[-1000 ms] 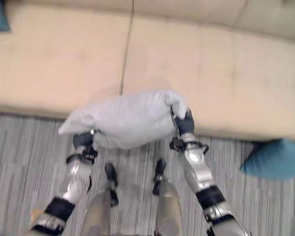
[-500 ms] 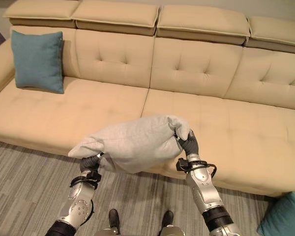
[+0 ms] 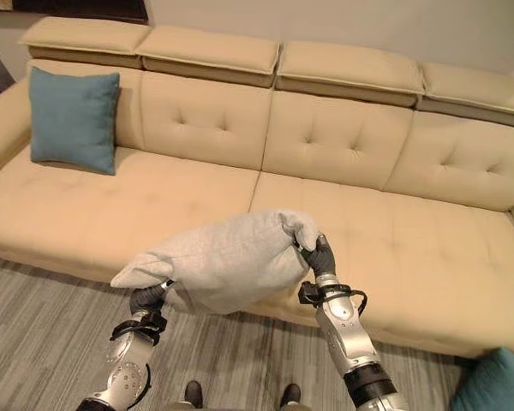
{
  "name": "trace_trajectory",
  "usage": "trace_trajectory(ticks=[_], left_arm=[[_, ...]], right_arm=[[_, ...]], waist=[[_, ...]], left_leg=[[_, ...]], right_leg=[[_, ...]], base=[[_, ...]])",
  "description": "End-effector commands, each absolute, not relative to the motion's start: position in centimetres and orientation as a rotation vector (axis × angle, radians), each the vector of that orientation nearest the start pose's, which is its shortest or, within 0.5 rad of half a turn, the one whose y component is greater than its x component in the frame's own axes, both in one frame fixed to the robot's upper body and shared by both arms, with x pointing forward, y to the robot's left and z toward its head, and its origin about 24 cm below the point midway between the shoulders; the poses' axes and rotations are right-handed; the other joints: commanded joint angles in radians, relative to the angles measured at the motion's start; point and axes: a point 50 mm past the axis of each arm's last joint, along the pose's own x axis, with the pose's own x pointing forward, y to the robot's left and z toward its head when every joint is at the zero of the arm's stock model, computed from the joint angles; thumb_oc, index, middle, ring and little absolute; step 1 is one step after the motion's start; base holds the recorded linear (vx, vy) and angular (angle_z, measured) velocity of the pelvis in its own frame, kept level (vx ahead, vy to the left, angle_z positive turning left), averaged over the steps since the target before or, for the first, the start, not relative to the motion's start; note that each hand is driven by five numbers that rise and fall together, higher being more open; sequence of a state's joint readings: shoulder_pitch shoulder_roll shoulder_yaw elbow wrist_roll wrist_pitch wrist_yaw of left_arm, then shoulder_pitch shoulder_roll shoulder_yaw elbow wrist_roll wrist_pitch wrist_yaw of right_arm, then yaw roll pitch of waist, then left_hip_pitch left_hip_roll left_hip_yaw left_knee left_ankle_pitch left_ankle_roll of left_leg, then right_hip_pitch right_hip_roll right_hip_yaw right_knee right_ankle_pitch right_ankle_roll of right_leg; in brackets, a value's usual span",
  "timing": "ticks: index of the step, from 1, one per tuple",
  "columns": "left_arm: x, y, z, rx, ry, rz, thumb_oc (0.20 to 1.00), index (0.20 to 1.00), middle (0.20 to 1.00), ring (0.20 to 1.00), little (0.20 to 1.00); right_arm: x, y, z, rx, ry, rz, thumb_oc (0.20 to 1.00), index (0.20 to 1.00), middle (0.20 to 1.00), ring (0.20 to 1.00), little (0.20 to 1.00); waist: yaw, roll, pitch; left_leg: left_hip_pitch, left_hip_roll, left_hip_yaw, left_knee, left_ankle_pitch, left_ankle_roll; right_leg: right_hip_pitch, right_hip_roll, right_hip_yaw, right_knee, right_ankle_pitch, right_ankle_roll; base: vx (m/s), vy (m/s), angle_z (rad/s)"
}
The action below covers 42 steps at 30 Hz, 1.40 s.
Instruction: Pick up all the scattered cushions and arrange them neatly on the sofa.
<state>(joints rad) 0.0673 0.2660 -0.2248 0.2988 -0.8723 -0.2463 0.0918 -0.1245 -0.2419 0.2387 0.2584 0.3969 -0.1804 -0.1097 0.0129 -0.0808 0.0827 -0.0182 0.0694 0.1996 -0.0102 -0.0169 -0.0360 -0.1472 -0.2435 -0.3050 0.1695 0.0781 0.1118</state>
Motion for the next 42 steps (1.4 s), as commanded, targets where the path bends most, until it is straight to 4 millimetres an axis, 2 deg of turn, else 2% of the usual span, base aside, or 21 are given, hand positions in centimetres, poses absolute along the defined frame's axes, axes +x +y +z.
trace_trajectory(ticks=[1,5,6,8,10,12,13,16,19,22,24,28,30,31,32,33,35,36,38,41,42], left_arm=[[24.7,16.1,1.6,-0.575,0.01,-0.019,0.2,0.2,0.2,0.2,0.2],[25.1,15.9,1.8,-0.567,0.002,-0.025,0.2,0.2,0.2,0.2,0.2],[25.5,15.1,2.1,-0.579,-0.005,-0.052,0.2,0.2,0.2,0.2,0.2],[25.6,14.9,2.1,-0.584,-0.007,-0.06,0.2,0.2,0.2,0.2,0.2],[26.0,13.8,2.4,-0.596,-0.011,-0.096,0.2,0.2,0.2,0.2,0.2],[25.9,13.3,2.5,-0.596,-0.009,-0.127,0.2,0.2,0.2,0.2,0.2],[25.9,13.0,2.7,-0.61,-0.013,-0.136,0.2,0.2,0.2,0.2,0.2],[25.8,12.9,2.5,-0.621,-0.005,-0.131,0.2,0.2,0.2,0.2,0.2],[25.7,13.3,2.4,-0.619,0.003,-0.118,0.2,0.2,0.2,0.2,0.2],[25.7,13.9,2.4,-0.59,0.0,-0.099,0.2,0.2,0.2,0.2,0.2],[25.6,14.2,2.4,-0.591,-0.007,-0.091,0.2,0.2,0.2,0.2,0.2],[25.2,14.9,2.4,-0.559,-0.013,-0.092,0.2,0.2,0.2,0.2,0.2],[25.2,15.3,2.6,-0.535,-0.017,-0.089,0.2,0.2,0.2,0.2,0.2],[25.4,15.7,2.8,-0.516,-0.024,-0.078,0.2,0.2,0.2,0.2,0.2],[25.4,15.7,2.8,-0.516,-0.024,-0.078,0.2,0.2,0.2,0.2,0.2],[25.5,15.8,2.9,-0.493,-0.028,-0.081,0.2,0.2,0.2,0.2,0.2],[25.6,15.9,3.0,-0.491,-0.034,-0.073,0.2,0.2,0.2,0.2,0.2],[25.7,15.8,3.2,-0.499,-0.041,-0.071,0.2,0.2,0.2,0.2,0.2],[25.7,15.7,3.4,-0.508,-0.049,-0.079,0.2,0.2,0.2,0.2,0.2],[25.9,15.5,3.6,-0.507,-0.064,-0.082,0.2,0.2,0.2,0.2,0.2],[26.3,14.9,3.8,-0.513,-0.073,-0.107,0.2,0.2,0.2,0.2,0.2]], right_arm=[[28.6,-12.7,6.4,0.124,-0.172,0.218,0.2,0.2,0.2,0.2,0.2],[28.9,-12.9,6.7,0.107,-0.18,0.224,0.2,0.2,0.2,0.2,0.2],[29.0,-13.2,6.8,0.106,-0.181,0.216,0.2,0.2,0.2,0.2,0.2],[29.0,-13.3,6.9,0.104,-0.188,0.209,0.2,0.2,0.2,0.2,0.2],[29.1,-13.9,7.2,0.096,-0.198,0.184,0.2,0.2,0.2,0.2,0.2],[28.9,-14.5,7.2,0.092,-0.203,0.165,0.2,0.2,0.2,0.2,0.2],[28.8,-14.9,7.2,0.098,-0.207,0.153,0.2,0.2,0.2,0.2,0.2],[28.8,-15.0,7.2,0.106,-0.203,0.144,0.2,0.2,0.2,0.2,0.2],[28.7,-15.1,7.1,0.115,-0.203,0.135,0.2,0.2,0.2,0.2,0.2],[28.7,-15.3,6.8,0.126,-0.192,0.098,0.2,0.2,0.2,0.2,0.2],[28.9,-15.0,6.8,0.131,-0.191,0.105,0.2,0.2,0.2,0.2,0.2],[28.8,-14.1,6.5,0.139,-0.18,0.129,0.2,0.2,0.2,0.2,0.2],[28.9,-13.6,6.5,0.15,-0.182,0.147,0.2,0.2,0.2,0.2,0.2],[29.1,-13.0,6.9,0.156,-0.195,0.162,0.2,0.2,0.2,0.2,0.2],[29.1,-13.0,6.9,0.156,-0.195,0.162,0.2,0.2,0.2,0.2,0.2],[29.1,-12.6,7.2,0.161,-0.206,0.176,0.2,0.2,0.2,0.2,0.2],[29.1,-12.4,7.2,0.166,-0.208,0.184,0.2,0.2,0.2,0.2,0.2],[29.2,-12.2,7.5,0.163,-0.213,0.201,0.2,0.2,0.2,0.2,0.2],[29.3,-12.2,7.8,0.142,-0.225,0.213,0.2,0.2,0.2,0.2,0.2],[29.5,-12.5,7.8,0.111,-0.224,0.215,0.2,0.2,0.2,0.2,0.2],[29.6,-12.6,7.9,0.109,-0.222,0.215,0.2,0.2,0.2,0.2,0.2]], waist=[[0.016,0.028,-0.021],[0.003,0.027,-0.016],[-0.009,0.015,-0.017],[-0.007,0.012,-0.019],[-0.021,0.005,-0.032],[-0.032,-0.003,-0.036],[-0.038,-0.014,-0.023],[-0.037,-0.026,-0.016],[-0.027,-0.039,-0.021],[0.013,-0.031,-0.03],[0.026,-0.023,-0.04],[0.024,-0.025,-0.064],[0.036,-0.026,-0.056],[0.035,-0.02,-0.037],[0.036,-0.02,-0.037],[0.02,-0.005,-0.018],[0.018,-0.001,-0.014],[0.006,-0.002,-0.015],[-0.005,-0.003,-0.012],[-0.023,0.002,-0.006],[-0.031,-0.01,-0.009]], left_leg=[[0.023,-0.058,-0.102,0.006,-0.05,0.012],[0.041,-0.061,-0.12,0.002,-0.057,0.011],[0.044,-0.077,-0.146,-0.003,-0.059,0.008],[0.05,-0.079,-0.15,-0.011,-0.061,0.007],[0.048,-0.072,-0.179,-0.003,-0.076,-0.016],[0.043,-0.059,-0.19,0.055,-0.096,-0.036],[-0.014,-0.043,-0.184,0.18,-0.067,-0.069],[-0.095,-0.029,-0.157,0.266,-0.064,-0.067],[-0.157,-0.037,-0.124,0.238,-0.079,-0.044],[-0.233,-0.047,-0.082,0.093,0.025,-0.041],[-0.208,-0.04,-0.105,0.037,0.041,-0.043],[-0.131,-0.042,-0.117,0.005,0.041,-0.023],[-0.097,-0.043,-0.106,0.008,0.024,-0.006],[-0.073,-0.038,-0.094,0.016,0.01,0.015],[-0.073,-0.038,-0.094,0.017,0.01,0.015],[-0.056,-0.027,-0.1,0.022,-0.001,0.032],[-0.042,-0.026,-0.1,0.025,-0.013,0.036],[-0.015,-0.035,-0.107,0.011,-0.027,0.037],[0.012,-0.041,-0.114,0.0,-0.043,0.033],[0.05,-0.036,-0.119,-0.008,-0.069,0.02],[0.063,-0.044,-0.14,0.003,-0.092,0.013]], right_leg=[[0.016,0.08,0.031,0.009,-0.062,0.074],[-0.02,0.1,0.045,-0.093,-0.035,0.076],[-0.007,0.119,0.106,-0.135,-0.024,0.081],[0.004,0.123,0.111,-0.144,-0.018,0.08],[0.019,0.13,0.109,-0.148,-0.025,0.068],[0.054,0.135,0.083,-0.162,-0.042,0.048],[0.083,0.137,0.071,-0.177,-0.045,0.033],[0.108,0.137,0.062,-0.197,-0.059,0.022],[0.126,0.135,0.06,-0.216,-0.069,0.024],[0.165,0.164,0.078,-0.235,-0.093,0.025],[0.177,0.178,0.09,-0.234,-0.1,0.026],[0.19,0.166,0.114,-0.182,-0.113,0.036],[0.174,0.148,0.124,-0.083,-0.109,0.05],[0.109,0.128,0.14,0.063,-0.056,0.082],[0.108,0.128,0.14,0.064,-0.056,0.082],[0.042,0.136,0.156,0.187,-0.02,0.092],[0.012,0.134,0.151,0.215,-0.03,0.086],[-0.021,0.129,0.132,0.136,-0.046,0.066],[-0.051,0.123,0.119,0.002,-0.041,0.06],[-0.086,0.119,0.098,-0.131,-0.011,0.073],[-0.076,0.122,0.137,-0.159,0.009,0.089]], base=[[0.15,0.03,-0.56],[0.15,0.01,-0.05],[0.16,-0.004,0.28],[0.13,-0.021,0.47],[0.23,-0.09,0.5],[0.25,-0.118,0.71],[0.11,-0.091,0.96],[0.06,-0.043,0.64],[0.13,0.016,0.26],[0.2,0.096,0.1],[0.23,0.151,-0.05],[0.24,0.164,-0.54],[0.17,0.194,-0.55],[0.1,0.138,-0.64],[0.11,0.184,-0.63],[0.1,0.132,-0.38],[0.15,0.103,-0.29],[0.24,0.026,-0.14],[0.31,0.002,-0.09],[0.29,-0.015,-0.01],[0.22,-0.031,0.15]])
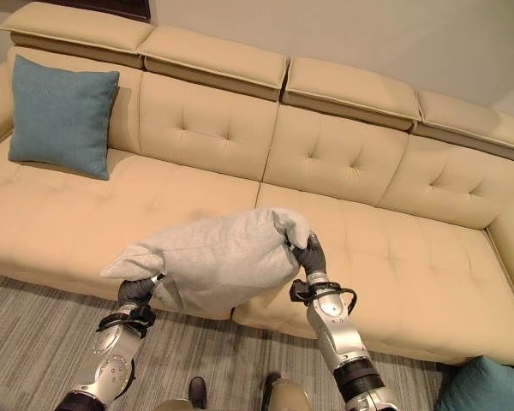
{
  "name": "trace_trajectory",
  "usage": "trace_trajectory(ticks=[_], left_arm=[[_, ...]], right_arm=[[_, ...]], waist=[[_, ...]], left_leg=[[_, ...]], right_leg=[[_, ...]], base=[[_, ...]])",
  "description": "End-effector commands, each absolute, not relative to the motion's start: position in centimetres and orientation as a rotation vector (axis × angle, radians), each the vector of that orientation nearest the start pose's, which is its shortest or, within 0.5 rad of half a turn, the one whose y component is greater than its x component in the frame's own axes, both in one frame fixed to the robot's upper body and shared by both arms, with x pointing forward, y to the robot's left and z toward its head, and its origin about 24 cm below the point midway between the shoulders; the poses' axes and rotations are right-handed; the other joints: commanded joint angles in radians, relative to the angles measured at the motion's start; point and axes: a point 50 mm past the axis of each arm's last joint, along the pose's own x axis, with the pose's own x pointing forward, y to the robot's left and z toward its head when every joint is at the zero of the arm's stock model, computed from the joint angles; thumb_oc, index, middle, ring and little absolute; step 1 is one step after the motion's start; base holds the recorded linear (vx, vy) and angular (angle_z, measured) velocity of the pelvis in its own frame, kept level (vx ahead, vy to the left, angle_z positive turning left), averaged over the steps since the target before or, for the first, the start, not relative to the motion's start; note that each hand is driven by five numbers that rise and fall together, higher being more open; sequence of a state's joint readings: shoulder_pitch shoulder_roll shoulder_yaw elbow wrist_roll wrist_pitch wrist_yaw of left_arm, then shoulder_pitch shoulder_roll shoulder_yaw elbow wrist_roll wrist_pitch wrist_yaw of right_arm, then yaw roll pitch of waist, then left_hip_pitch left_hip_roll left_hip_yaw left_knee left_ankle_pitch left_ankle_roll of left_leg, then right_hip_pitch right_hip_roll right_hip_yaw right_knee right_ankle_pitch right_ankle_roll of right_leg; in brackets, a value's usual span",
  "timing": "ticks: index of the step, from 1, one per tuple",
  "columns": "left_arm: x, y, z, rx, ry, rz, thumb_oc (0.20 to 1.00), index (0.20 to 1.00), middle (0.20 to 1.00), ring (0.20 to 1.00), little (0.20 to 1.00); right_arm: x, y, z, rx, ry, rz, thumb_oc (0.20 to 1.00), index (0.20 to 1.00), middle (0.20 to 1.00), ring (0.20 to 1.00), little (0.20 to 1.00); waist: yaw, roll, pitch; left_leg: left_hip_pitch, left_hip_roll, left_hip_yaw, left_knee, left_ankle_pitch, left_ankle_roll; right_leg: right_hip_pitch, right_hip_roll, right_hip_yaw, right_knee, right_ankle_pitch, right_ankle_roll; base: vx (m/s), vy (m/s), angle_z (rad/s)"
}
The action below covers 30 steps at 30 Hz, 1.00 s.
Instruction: Pick up all the scattered cushions and arrange them neatly on the sofa.
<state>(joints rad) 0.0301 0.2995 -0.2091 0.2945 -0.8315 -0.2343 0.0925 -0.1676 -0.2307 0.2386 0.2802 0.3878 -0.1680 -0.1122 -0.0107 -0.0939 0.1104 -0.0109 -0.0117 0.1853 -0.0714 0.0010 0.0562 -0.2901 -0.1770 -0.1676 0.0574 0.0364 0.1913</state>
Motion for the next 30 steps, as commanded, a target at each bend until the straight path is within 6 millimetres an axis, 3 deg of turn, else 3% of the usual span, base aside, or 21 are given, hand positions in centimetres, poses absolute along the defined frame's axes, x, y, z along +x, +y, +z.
trace_trajectory(ticks=[1,3,5,6,8,9,12,13,14,19,20,24,27,29,30], left_arm=[[26.3,14.9,3.8,-0.513,-0.073,-0.108,0.2,0.2,0.2,0.2,0.2],[26.5,14.0,4.1,-0.55,-0.083,-0.133,0.2,0.2,0.2,0.2,0.2],[26.5,13.7,4.1,-0.548,-0.079,-0.146,0.2,0.2,0.2,0.2,0.2],[26.6,13.3,4.2,-0.553,-0.074,-0.164,0.2,0.2,0.2,0.2,0.2],[26.6,13.2,4.0,-0.561,-0.065,-0.166,0.2,0.2,0.2,0.2,0.2],[26.6,13.1,3.9,-0.562,-0.057,-0.167,0.2,0.2,0.2,0.2,0.2],[26.4,13.1,3.8,-0.56,-0.055,-0.172,0.2,0.2,0.2,0.2,0.2],[26.4,13.1,3.8,-0.555,-0.055,-0.175,0.2,0.2,0.2,0.2,0.2],[26.6,13.2,4.1,-0.543,-0.068,-0.174,0.2,0.2,0.2,0.2,0.2],[26.7,13.6,4.8,-0.556,-0.11,-0.154,0.2,0.2,0.2,0.2,0.2],[26.7,13.6,4.9,-0.542,-0.112,-0.154,0.2,0.2,0.2,0.2,0.2],[27.1,13.9,6.0,-0.525,-0.158,-0.156,0.2,0.2,0.2,0.2,0.2],[28.2,14.5,8.3,-0.468,-0.253,-0.145,0.2,0.2,0.2,0.2,0.2],[28.5,14.8,9.0,-0.458,-0.281,-0.132,0.2,0.2,0.2,0.2,0.2],[29.0,15.2,10.0,-0.43,-0.317,-0.117,0.2,0.2,0.2,0.2,0.2]], right_arm=[[29.6,-12.6,7.9,0.109,-0.222,0.215,0.2,0.2,0.2,0.2,0.2],[29.5,-13.5,7.7,0.11,-0.222,0.185,0.2,0.2,0.2,0.2,0.2],[29.4,-13.8,7.6,0.113,-0.22,0.172,0.2,0.2,0.2,0.2,0.2],[29.1,-14.5,7.4,0.12,-0.214,0.147,0.2,0.2,0.2,0.2,0.2],[29.1,-14.7,7.3,0.119,-0.21,0.136,0.2,0.2,0.2,0.2,0.2],[29.0,-14.9,7.2,0.124,-0.204,0.134,0.2,0.2,0.2,0.2,0.2],[29.0,-15.0,7.4,0.121,-0.212,0.13,0.2,0.2,0.2,0.2,0.2],[29.0,-15.0,7.4,0.118,-0.215,0.128,0.2,0.2,0.2,0.2,0.2],[29.1,-15.0,7.4,0.118,-0.216,0.12,0.2,0.2,0.2,0.2,0.2],[29.4,-15.0,7.7,0.121,-0.226,0.111,0.2,0.2,0.2,0.2,0.2],[29.2,-14.8,7.5,0.113,-0.222,0.116,0.2,0.2,0.2,0.2,0.2],[29.2,-14.3,8.1,0.114,-0.243,0.137,0.2,0.2,0.2,0.2,0.2],[30.0,-12.8,10.6,0.135,-0.334,0.172,0.2,0.2,0.2,0.2,0.2],[30.4,-12.2,11.5,0.138,-0.365,0.184,0.2,0.2,0.2,0.2,0.2],[30.9,-11.0,13.1,0.131,-0.418,0.21,0.2,0.2,0.2,0.2,0.2]], waist=[[-0.007,0.004,-0.035],[-0.023,-0.015,-0.061],[-0.032,-0.015,-0.069],[-0.043,-0.022,-0.073],[-0.048,-0.025,-0.076],[-0.039,-0.034,-0.071],[-0.029,-0.044,-0.072],[-0.023,-0.043,-0.072],[0.001,-0.033,-0.062],[0.028,-0.01,-0.053],[0.019,0.002,-0.076],[0.011,0.008,-0.096],[0.018,0.016,-0.107],[0.025,0.018,-0.104],[0.037,0.02,-0.106]], left_leg=[[0.058,0.038,-0.125,0.065,-0.112,-0.079],[0.089,0.043,-0.143,0.097,-0.165,-0.1],[0.089,0.06,-0.145,0.133,-0.164,-0.118],[0.057,0.085,-0.136,0.246,-0.129,-0.144],[0.026,0.103,-0.126,0.306,-0.115,-0.147],[-0.036,0.096,-0.126,0.349,-0.117,-0.131],[-0.096,0.073,-0.134,0.305,-0.133,-0.117],[-0.112,0.068,-0.142,0.271,-0.111,-0.118],[-0.156,0.048,-0.181,0.196,-0.04,-0.128],[-0.174,0.033,-0.277,0.092,0.015,-0.143],[-0.135,0.044,-0.272,0.058,0.036,-0.146],[-0.066,0.045,-0.25,0.027,0.032,-0.136],[-0.018,0.046,-0.18,0.004,0.015,-0.114],[-0.014,0.049,-0.159,0.007,0.012,-0.109],[-0.004,0.056,-0.118,-0.002,0.005,-0.107]], right_leg=[[0.069,0.056,-0.001,-0.048,0.05,0.01],[0.103,0.063,0.017,-0.036,0.057,-0.001],[0.122,0.066,-0.001,-0.036,0.052,-0.01],[0.164,0.075,-0.021,-0.044,0.041,-0.029],[0.187,0.081,-0.032,-0.056,0.03,-0.043],[0.214,0.085,-0.021,-0.067,0.01,-0.058],[0.235,0.085,-0.006,-0.075,-0.007,-0.061],[0.245,0.089,-0.002,-0.077,-0.014,-0.063],[0.269,0.107,0.017,-0.079,-0.029,-0.068],[0.306,0.131,0.063,-0.064,-0.059,-0.076],[0.314,0.129,0.067,-0.062,-0.066,-0.073],[0.322,0.115,0.103,-0.059,-0.063,-0.065],[0.303,0.104,0.152,-0.066,-0.037,-0.036],[0.296,0.099,0.154,-0.062,-0.032,-0.029],[0.287,0.086,0.127,-0.069,-0.02,-0.017]], base=[[0.32,-0.046,0.24],[0.44,-0.084,0.4],[0.34,-0.11,0.75],[0.16,-0.085,0.7],[0.19,-0.084,0.33],[0.21,-0.062,0.3],[0.15,0.012,-0.09],[0.16,0.088,-0.22],[0.16,0.087,-0.16],[0.14,0.121,-0.52],[0.23,0.215,-0.84],[0.13,0.165,-0.63],[0.02,0.13,-0.59],[-0.01,0.073,-0.98],[0.0,0.034,-0.98]])
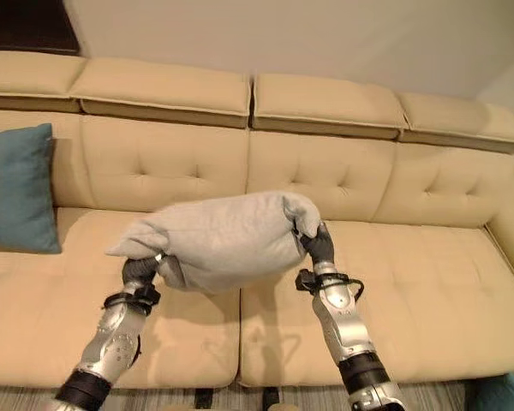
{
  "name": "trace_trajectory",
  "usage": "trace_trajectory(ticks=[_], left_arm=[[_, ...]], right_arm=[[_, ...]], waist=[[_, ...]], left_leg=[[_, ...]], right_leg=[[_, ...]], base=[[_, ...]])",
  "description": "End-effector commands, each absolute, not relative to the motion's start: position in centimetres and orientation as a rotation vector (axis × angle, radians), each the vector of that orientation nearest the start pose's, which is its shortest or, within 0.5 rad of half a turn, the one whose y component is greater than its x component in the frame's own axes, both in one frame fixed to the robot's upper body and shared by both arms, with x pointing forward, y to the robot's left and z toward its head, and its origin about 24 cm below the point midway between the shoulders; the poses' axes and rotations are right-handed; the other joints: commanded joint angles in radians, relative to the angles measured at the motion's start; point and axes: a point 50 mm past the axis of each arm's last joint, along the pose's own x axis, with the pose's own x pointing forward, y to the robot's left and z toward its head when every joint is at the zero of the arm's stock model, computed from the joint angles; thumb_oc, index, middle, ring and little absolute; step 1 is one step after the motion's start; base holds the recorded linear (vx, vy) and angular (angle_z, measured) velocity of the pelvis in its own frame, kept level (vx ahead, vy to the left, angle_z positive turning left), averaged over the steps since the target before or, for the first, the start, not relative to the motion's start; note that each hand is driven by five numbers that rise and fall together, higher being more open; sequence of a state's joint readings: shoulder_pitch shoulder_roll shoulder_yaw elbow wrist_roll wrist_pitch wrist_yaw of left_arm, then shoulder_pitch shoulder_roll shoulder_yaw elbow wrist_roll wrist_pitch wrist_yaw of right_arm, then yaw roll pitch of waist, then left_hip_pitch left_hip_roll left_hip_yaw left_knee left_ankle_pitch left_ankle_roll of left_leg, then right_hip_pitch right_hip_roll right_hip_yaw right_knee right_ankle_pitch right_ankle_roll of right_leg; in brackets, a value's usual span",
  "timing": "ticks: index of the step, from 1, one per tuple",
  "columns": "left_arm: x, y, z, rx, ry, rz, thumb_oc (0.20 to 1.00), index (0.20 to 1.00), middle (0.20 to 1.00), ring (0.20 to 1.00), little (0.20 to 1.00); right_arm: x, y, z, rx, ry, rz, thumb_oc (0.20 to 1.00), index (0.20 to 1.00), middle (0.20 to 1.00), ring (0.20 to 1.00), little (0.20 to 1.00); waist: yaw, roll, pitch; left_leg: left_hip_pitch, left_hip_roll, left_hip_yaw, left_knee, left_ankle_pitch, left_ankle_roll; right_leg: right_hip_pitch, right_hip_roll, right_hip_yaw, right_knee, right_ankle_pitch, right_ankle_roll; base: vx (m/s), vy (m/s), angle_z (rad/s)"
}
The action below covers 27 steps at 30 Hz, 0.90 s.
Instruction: Pick up all the scattered cushions and arrange them neatly on the sofa.
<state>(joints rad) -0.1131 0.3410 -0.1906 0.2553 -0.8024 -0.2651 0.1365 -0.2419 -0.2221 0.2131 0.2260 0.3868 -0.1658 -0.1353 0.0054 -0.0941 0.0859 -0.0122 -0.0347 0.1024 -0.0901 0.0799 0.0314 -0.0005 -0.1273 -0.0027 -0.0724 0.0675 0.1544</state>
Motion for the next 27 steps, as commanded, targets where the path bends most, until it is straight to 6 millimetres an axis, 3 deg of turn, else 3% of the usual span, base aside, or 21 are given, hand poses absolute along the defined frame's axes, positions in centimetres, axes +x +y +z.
trace_trajectory(ticks=[1,3,6,9,10,11,13,16,19,27], left_arm=[[29.3,15.3,10.6,-0.411,-0.338,-0.112,0.2,0.2,0.2,0.2,0.2],[31.0,14.7,12.1,-0.365,-0.37,-0.114,0.2,0.2,0.2,0.2,0.2],[33.9,13.5,16.3,-0.275,-0.473,-0.121,0.2,0.2,0.2,0.2,0.2],[35.4,13.3,20.4,-0.188,-0.586,-0.127,0.2,0.2,0.2,0.2,0.2],[35.4,13.3,20.5,-0.187,-0.589,-0.127,0.2,0.2,0.2,0.2,0.2],[35.9,13.5,22.9,-0.15,-0.658,-0.12,0.2,0.2,0.2,0.2,0.2],[36.4,13.7,25.0,-0.117,-0.708,-0.109,0.2,0.2,0.2,0.2,0.2],[36.9,14.2,26.6,-0.097,-0.74,-0.086,0.2,0.2,0.2,0.2,0.2],[37.2,14.6,29.6,-0.071,-0.804,-0.065,0.2,0.2,0.2,0.2,0.2],[37.7,14.4,31.1,-0.072,-0.811,-0.059,0.2,0.2,0.2,0.2,0.2]], right_arm=[[31.2,-10.6,13.8,0.114,-0.441,0.216,0.2,0.2,0.2,0.2,0.2],[32.0,-9.7,15.6,0.058,-0.488,0.224,0.2,0.2,0.2,0.2,0.2],[33.4,-8.1,19.2,0.035,-0.585,0.227,0.2,0.2,0.2,0.2,0.2],[35.0,-8.3,22.7,-0.008,-0.667,0.193,0.2,0.2,0.2,0.2,0.2],[35.0,-8.3,22.8,-0.008,-0.67,0.193,0.2,0.2,0.2,0.2,0.2],[35.9,-8.6,24.5,-0.034,-0.695,0.166,0.2,0.2,0.2,0.2,0.2],[36.5,-9.0,26.4,-0.066,-0.727,0.143,0.2,0.2,0.2,0.2,0.2],[37.2,-9.5,27.5,-0.093,-0.733,0.12,0.2,0.2,0.2,0.2,0.2],[38.0,-10.4,29.6,-0.133,-0.745,0.073,0.2,0.2,0.2,0.2,0.2],[38.6,-11.3,30.5,-0.169,-0.74,0.021,0.2,0.2,0.2,0.2,0.2]], waist=[[0.021,0.021,-0.08],[0.013,0.028,-0.085],[-0.005,0.052,-0.039],[0.006,0.062,0.005],[0.006,0.062,0.005],[0.02,0.065,0.017],[0.03,0.063,0.02],[0.036,0.062,0.015],[0.049,0.059,0.03],[0.063,0.059,0.052]], left_leg=[[0.001,0.081,-0.022,0.014,-0.073,-0.082],[0.003,0.085,-0.01,0.003,-0.077,-0.086],[-0.052,0.091,-0.016,0.003,-0.061,-0.095],[-0.136,0.095,-0.028,0.003,-0.037,-0.101],[-0.139,0.095,-0.029,0.003,-0.036,-0.101],[-0.192,0.093,-0.04,0.003,-0.02,-0.108],[-0.251,0.09,-0.05,0.003,-0.002,-0.118],[-0.291,0.087,-0.058,0.003,0.008,-0.126],[-0.356,0.077,-0.083,0.003,0.029,-0.14],[-0.414,0.069,-0.113,0.003,0.045,-0.155]], right_leg=[[-0.009,0.031,-0.044,0.061,-0.044,0.024],[-0.004,0.022,-0.064,0.031,-0.039,0.023],[-0.051,0.018,-0.092,0.0,-0.013,0.03],[-0.13,0.017,-0.103,-0.006,0.012,0.04],[-0.133,0.017,-0.103,-0.006,0.013,0.04],[-0.181,0.017,-0.109,-0.01,0.029,0.045],[-0.232,0.017,-0.119,-0.015,0.043,0.053],[-0.271,0.016,-0.125,-0.015,0.049,0.058],[-0.327,0.012,-0.132,-0.015,0.053,0.058],[-0.37,0.012,-0.147,-0.015,0.052,0.054]], base=[[0.02,0.034,-1.02],[0.06,-0.011,-0.62],[-0.16,-0.024,0.15],[-0.22,-0.019,-0.01],[-0.16,-0.029,-0.01],[-0.14,-0.025,-0.01],[-0.12,-0.023,0.03],[-0.03,0.016,0.04],[-0.02,0.032,0.08],[0.01,0.011,0.2]])
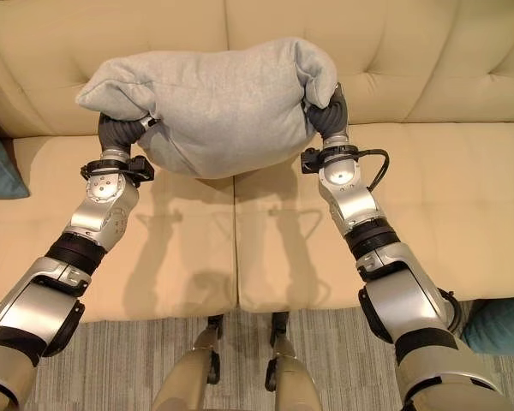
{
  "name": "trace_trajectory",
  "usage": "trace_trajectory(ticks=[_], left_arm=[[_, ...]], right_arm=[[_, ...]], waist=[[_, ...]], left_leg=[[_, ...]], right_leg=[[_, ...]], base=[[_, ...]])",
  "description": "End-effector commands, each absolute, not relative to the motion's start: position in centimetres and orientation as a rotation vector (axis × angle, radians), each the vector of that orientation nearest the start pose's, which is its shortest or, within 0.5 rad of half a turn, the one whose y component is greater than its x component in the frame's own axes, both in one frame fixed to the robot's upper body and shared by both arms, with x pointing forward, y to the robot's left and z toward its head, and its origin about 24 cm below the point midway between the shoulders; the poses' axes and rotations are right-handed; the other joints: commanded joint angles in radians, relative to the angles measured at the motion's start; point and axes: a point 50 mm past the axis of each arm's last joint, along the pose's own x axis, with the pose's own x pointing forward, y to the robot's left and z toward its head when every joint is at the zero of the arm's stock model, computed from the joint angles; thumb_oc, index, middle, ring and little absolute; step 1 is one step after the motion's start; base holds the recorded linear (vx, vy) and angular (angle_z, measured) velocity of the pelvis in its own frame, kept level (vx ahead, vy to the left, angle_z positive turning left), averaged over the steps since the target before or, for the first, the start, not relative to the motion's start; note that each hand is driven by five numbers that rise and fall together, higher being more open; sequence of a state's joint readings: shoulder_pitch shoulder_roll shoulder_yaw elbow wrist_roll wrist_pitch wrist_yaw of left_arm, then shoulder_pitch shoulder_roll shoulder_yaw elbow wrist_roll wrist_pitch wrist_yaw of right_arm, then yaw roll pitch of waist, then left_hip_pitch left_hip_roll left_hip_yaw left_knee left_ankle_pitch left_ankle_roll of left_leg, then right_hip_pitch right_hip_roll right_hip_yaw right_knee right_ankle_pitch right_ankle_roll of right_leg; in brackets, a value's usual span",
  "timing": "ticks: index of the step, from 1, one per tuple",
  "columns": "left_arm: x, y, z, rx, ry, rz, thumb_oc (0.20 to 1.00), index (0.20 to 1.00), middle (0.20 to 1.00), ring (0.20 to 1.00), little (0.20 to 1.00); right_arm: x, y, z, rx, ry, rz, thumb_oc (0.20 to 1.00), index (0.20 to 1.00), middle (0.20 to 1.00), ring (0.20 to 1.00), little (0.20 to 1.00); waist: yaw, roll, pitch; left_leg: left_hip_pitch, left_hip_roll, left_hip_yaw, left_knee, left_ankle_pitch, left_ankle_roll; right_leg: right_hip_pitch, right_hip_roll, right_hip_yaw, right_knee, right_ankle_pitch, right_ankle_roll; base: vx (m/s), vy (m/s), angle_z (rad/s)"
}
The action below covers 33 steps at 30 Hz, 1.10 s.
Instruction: Pick up all the scattered cushions and arrange them neatly on the sofa.
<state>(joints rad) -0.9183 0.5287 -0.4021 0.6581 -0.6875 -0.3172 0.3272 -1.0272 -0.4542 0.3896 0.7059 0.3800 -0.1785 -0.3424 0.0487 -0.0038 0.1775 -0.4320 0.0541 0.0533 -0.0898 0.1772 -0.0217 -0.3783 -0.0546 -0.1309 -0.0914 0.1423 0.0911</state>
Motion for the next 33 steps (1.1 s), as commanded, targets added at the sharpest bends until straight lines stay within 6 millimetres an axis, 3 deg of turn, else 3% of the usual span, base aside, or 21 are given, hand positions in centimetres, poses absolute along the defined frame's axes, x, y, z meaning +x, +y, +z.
trace_trajectory(ticks=[1,15,25,33], left_arm=[[37.7,14.4,31.1,-0.072,-0.811,-0.059,0.2,0.2,0.2,0.2,0.2],[36.6,11.6,26.3,-0.224,-0.719,-0.151,0.2,0.2,0.2,0.2,0.2],[36.5,11.5,26.1,-0.202,-0.713,-0.145,0.2,0.2,0.2,0.2,0.2],[37.1,12.5,27.6,-0.118,-0.737,-0.109,0.2,0.2,0.2,0.2,0.2]], right_arm=[[38.6,-11.3,30.5,-0.169,-0.74,0.021,0.2,0.2,0.2,0.2,0.2],[38.0,-9.2,26.4,-0.206,-0.673,0.078,0.2,0.2,0.2,0.2,0.2],[37.5,-9.3,25.8,-0.196,-0.673,0.073,0.2,0.2,0.2,0.2,0.2],[38.0,-9.5,25.8,-0.199,-0.649,0.065,0.2,0.2,0.2,0.2,0.2]], waist=[[0.019,-0.031,-0.04],[-0.005,-0.047,-0.03],[-0.028,-0.041,-0.021],[-0.024,-0.029,-0.006]], left_leg=[[0.005,-0.02,-0.064,0.003,-0.052,-0.102],[0.051,-0.016,-0.061,0.003,-0.072,-0.096],[0.058,-0.017,-0.046,0.003,-0.078,-0.094],[0.007,-0.021,-0.046,0.003,-0.065,-0.095]], right_leg=[[0.007,-0.061,-0.019,0.004,-0.022,0.118],[0.054,-0.062,-0.018,0.004,-0.046,0.118],[0.056,-0.07,-0.017,0.004,-0.04,0.116],[0.001,-0.072,-0.017,0.004,-0.027,0.116]], base=[[0.03,0.005,0.18],[0.02,0.005,0.01],[0.0,0.008,-0.04],[0.0,0.002,-0.05]])
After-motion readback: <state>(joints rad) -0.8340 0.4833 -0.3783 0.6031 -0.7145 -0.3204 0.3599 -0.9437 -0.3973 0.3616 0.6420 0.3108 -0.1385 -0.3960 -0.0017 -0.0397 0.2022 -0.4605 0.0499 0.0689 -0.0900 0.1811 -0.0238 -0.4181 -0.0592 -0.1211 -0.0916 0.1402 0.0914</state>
